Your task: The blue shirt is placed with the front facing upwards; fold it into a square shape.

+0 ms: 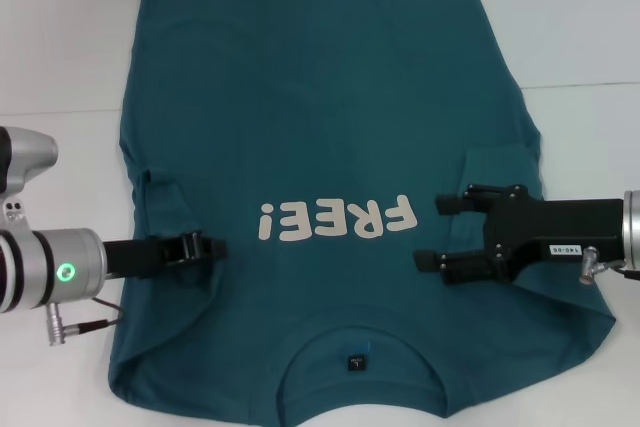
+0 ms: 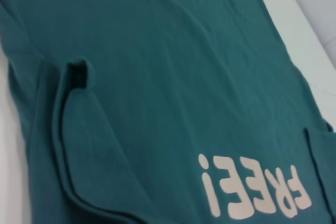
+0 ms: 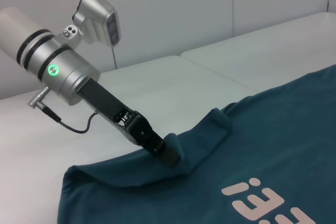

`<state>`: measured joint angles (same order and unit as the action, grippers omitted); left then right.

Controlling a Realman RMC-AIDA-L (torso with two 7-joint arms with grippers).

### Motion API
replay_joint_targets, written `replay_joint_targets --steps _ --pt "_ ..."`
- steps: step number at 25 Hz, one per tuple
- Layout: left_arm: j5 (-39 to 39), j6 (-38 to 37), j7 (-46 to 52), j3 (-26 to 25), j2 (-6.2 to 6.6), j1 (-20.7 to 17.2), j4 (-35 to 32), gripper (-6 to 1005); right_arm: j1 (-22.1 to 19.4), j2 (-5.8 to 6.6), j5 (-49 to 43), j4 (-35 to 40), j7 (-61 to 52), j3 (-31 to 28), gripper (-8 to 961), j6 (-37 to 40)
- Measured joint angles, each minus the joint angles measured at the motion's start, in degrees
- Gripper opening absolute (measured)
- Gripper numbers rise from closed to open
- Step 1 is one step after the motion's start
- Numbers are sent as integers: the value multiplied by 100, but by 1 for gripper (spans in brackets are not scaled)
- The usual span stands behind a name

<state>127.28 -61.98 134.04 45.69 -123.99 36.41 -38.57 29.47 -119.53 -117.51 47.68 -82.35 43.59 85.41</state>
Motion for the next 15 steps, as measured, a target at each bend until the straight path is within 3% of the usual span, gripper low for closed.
replay_joint_targets --steps 6,15 --pt "-469 -94 -37 35 8 46 113 146 -1 0 0 -74 51 0 925 -34" --pt "-1022 -365 -354 47 9 3 141 409 -10 0 0 -75 52 0 924 -36"
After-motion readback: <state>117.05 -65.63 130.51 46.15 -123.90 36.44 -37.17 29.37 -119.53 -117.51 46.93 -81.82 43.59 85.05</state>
